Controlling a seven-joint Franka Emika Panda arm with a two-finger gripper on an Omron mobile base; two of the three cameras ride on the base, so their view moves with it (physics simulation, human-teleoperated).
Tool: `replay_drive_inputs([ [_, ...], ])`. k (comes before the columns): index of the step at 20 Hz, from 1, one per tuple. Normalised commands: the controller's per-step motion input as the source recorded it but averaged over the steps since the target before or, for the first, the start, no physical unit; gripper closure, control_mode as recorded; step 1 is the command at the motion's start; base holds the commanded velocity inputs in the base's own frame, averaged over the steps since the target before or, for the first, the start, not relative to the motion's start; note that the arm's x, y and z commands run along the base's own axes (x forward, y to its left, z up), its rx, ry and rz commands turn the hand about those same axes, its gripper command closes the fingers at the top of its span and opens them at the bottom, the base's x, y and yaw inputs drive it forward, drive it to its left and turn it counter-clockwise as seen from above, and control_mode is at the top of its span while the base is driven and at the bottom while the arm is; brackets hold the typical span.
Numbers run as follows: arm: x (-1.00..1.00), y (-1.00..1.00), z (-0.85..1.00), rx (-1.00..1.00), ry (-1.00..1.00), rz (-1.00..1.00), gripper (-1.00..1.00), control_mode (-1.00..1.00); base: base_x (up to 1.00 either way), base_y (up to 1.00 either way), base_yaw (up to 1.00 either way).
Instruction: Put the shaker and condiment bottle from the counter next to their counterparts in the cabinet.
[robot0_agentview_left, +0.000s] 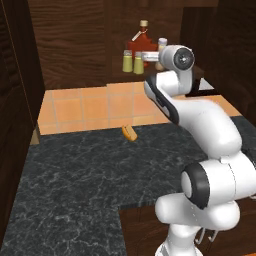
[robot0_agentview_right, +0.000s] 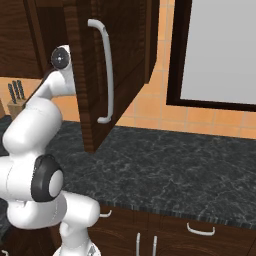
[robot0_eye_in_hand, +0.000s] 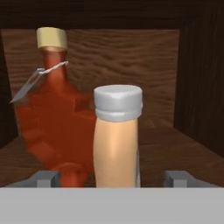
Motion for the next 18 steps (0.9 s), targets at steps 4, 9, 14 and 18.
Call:
replay_drive_inputs([
  [4, -0.52, 0.14, 0.0, 0.0, 0.0, 0.01, -1.0, -1.0, 0.0, 0.0, 0.0],
  [9, -0.77, 0.04, 0.05, 0.0, 0.0, 0.0, -1.0, -1.0, 0.0, 0.0, 0.0],
  [14, -0.97, 0.0, 0.27, 0.0, -0.02, 0.0, -1.0, -1.0, 0.0, 0.0, 0.0],
  [18, -1.0, 0.08, 0.33, 0.0, -0.01, 0.0, -1.0, -1.0, 0.0, 0.0, 0.0],
])
